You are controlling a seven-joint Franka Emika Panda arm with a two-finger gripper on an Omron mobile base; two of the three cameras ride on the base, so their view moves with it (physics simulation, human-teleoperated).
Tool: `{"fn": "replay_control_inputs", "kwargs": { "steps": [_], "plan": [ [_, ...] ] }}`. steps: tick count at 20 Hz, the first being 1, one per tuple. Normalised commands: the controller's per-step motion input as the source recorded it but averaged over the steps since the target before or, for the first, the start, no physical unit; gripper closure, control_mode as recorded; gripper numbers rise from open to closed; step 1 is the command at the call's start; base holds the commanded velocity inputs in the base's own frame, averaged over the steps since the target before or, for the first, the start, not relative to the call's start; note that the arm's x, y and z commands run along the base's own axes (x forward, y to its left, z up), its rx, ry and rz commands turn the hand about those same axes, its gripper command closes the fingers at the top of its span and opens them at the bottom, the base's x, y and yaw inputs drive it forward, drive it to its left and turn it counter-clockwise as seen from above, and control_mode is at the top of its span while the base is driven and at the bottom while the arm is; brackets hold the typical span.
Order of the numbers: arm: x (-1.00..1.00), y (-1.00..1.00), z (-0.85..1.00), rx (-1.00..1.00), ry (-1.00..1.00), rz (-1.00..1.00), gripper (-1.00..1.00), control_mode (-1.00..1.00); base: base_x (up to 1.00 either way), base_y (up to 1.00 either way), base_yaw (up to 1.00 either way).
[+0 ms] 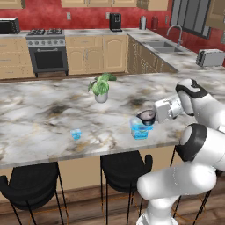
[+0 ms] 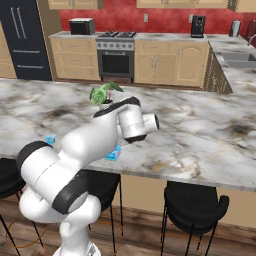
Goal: Stack the yogurt containers by placing the smaller containers on top of the larger containers.
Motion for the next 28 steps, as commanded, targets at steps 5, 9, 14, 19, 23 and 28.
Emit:
{"fn": "replay_control_inputs", "kwargs": {
  "steps": [5, 9, 14, 19, 23, 28],
  "plan": [
    [0.02, -0.22, 0.17, 0.03, -0.05, -0.13, 1.00, -1.00, 0.00, 0.00, 0.00],
    [0.03, -0.22, 0.10, 0.00, 0.09, -0.16, 1.00, -1.00, 0.00, 0.00, 0.00],
    [0.18, -0.02, 0.00, 0.00, 0.22, -0.17, 1.00, -1.00, 0.00, 0.00, 0.00],
    [0.31, 0.00, 0.00, 0.00, 0.23, -0.11, 1.00, -1.00, 0.00, 0.00, 0.00],
    [0.19, 0.00, 0.00, -0.02, 0.09, -0.04, 1.00, -1.00, 0.00, 0.00, 0.00],
    [0.00, -0.06, 0.00, -0.03, 0.02, 0.00, 1.00, -1.00, 0.00, 0.00, 0.00]
  ]
}}
